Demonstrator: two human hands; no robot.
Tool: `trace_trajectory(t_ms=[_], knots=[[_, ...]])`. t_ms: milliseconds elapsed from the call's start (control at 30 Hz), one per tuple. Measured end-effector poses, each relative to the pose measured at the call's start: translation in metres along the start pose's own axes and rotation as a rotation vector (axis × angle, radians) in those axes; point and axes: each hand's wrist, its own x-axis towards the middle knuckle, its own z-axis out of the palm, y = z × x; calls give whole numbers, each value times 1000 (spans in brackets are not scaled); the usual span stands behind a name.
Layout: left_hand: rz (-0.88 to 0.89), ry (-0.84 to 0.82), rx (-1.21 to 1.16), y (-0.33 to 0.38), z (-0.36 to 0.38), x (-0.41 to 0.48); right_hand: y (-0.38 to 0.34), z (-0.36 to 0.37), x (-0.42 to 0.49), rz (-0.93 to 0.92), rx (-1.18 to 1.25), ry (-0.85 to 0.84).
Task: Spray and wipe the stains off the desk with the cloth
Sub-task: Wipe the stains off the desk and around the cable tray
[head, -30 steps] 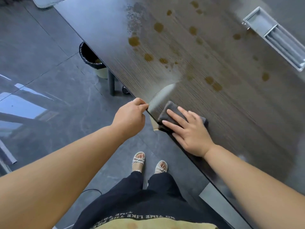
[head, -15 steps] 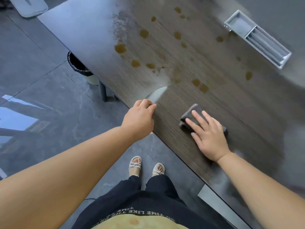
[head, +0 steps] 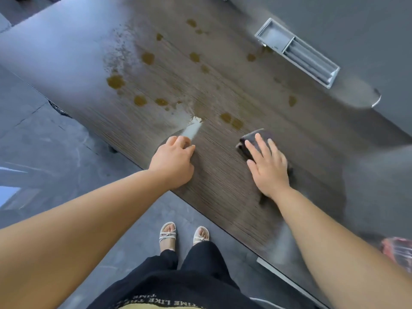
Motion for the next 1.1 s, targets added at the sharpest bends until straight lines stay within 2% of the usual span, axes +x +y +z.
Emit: trace_trajectory(t_ms=[67,100,133,167,267,300,333,367,500,533,567,600,700,733,767,800,833,900,933,967,1000,1033,1100], knots=[[-5,-57,14,1,-2,2,-24,-3,25,409,80,34],[-6,-78,27,1,-3,3,-44,-4,32,526,110,45],[-3,-93,48,1,-4,4,-64,-5,35,551,124,44],[4,-104,72,0,-5,5,-79,-1,32,460,114,62],[46,-142,139,-3,-9,7,-76,10,5,-151,8,71],[62,-154,163,-4,-9,8,-60,9,4,-285,-8,51],[76,-165,189,-5,-10,9,-44,9,6,-316,-20,46],[84,-173,204,-6,-11,10,-33,7,11,-236,-25,55],[98,-189,222,-7,-13,14,-50,0,46,461,85,83],[100,-192,224,-7,-13,14,-65,-1,50,526,106,72],[101,-194,222,-7,-13,14,-79,0,48,502,110,71],[100,-194,220,-8,-12,14,-87,2,42,391,101,102],[100,-180,212,-8,-12,12,-68,12,11,-160,-25,102],[97,-182,206,-8,-12,12,-50,11,8,-290,-50,73],[95,-181,199,-8,-13,12,-33,9,8,-313,-57,59],[94,-177,188,-8,-13,13,-22,4,13,-224,-45,66],[89,-169,165,-8,-14,13,-18,1,21,-55,-29,78],[54,-142,97,-6,-15,14,-31,-1,44,383,73,101],[33,-124,66,-5,-15,15,-46,0,54,530,113,107],[12,-105,39,-3,-15,15,-63,-1,60,576,134,94],[-9,-92,17,0,-14,15,-78,-1,62,516,132,92],[-28,-77,-2,3,-15,15,-86,0,57,364,122,113],[-44,-32,-21,9,-16,17,-76,9,40,-82,34,119]])
